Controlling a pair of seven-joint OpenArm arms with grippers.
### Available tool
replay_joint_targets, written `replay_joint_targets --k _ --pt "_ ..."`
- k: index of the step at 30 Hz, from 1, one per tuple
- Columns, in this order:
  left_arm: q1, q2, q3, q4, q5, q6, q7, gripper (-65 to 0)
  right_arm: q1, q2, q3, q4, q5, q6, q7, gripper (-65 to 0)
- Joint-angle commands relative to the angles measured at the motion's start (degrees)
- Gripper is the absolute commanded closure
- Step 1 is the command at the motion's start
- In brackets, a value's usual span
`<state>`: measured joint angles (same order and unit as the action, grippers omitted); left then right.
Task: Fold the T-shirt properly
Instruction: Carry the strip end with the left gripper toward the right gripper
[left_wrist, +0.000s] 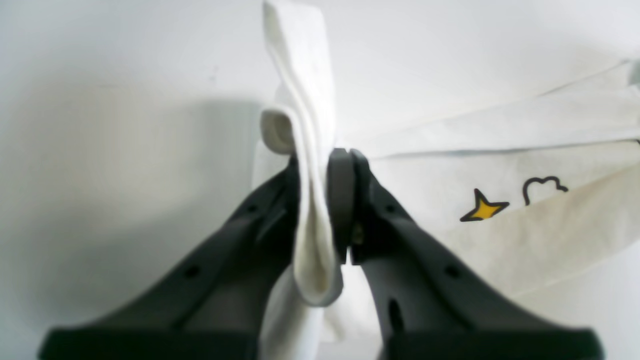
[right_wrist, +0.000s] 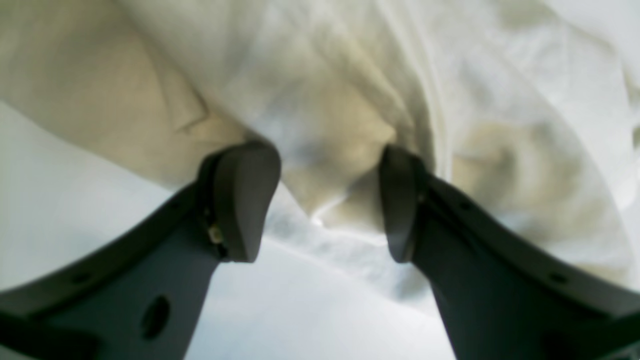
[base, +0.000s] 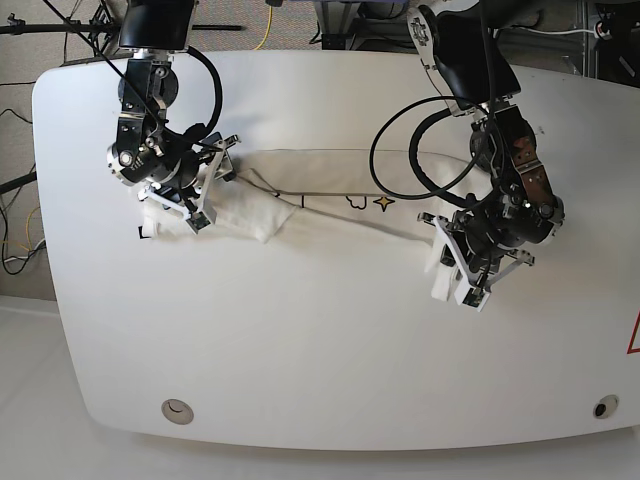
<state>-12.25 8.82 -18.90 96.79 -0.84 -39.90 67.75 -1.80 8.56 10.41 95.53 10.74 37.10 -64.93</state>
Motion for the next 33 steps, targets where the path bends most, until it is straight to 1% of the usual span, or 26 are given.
replay_joint_targets --k 1,9,14,18,26,28,33 --pt "-0.9 0.2 2.6 0.6 -2.6 -0.1 -1.4 -2.5 0.8 0.5 0.1 0.8 0.7 0.2 0.7 -34.3" --pt "1.2 0.2 9.1 -0.7 -14.6 -0.1 -6.1 -2.5 0.8 0.5 0.1 0.8 0.6 0.2 0.7 -34.3" --pt "1.6 0.2 12.4 -2.3 -19.3 -0.1 -8.4 -2.5 0.8 0.5 0.1 0.8 0.6 0.2 0.7 -34.3" --pt "1.6 0.2 13.9 -3.2 -19.6 -0.1 -8.8 -2.5 0.8 0.5 0.1 0.8 0.6 0.2 0.7 -34.3" --pt "2.4 0.2 15.7 -6.1 -18.9 -0.1 -12.1 -2.5 0.7 0.5 0.1 0.8 0.6 0.2 0.7 -34.3" --pt "2.7 0.2 15.8 -7.0 -18.4 0.8 -12.9 -2.5 0.7 0.5 0.1 0.8 0.6 0.2 0.7 -34.3" --pt "3.6 0.2 17.6 -9.6 -18.1 1.3 -15.6 -2.5 0.7 0.5 0.1 0.8 0.6 0.2 0.7 -34.3"
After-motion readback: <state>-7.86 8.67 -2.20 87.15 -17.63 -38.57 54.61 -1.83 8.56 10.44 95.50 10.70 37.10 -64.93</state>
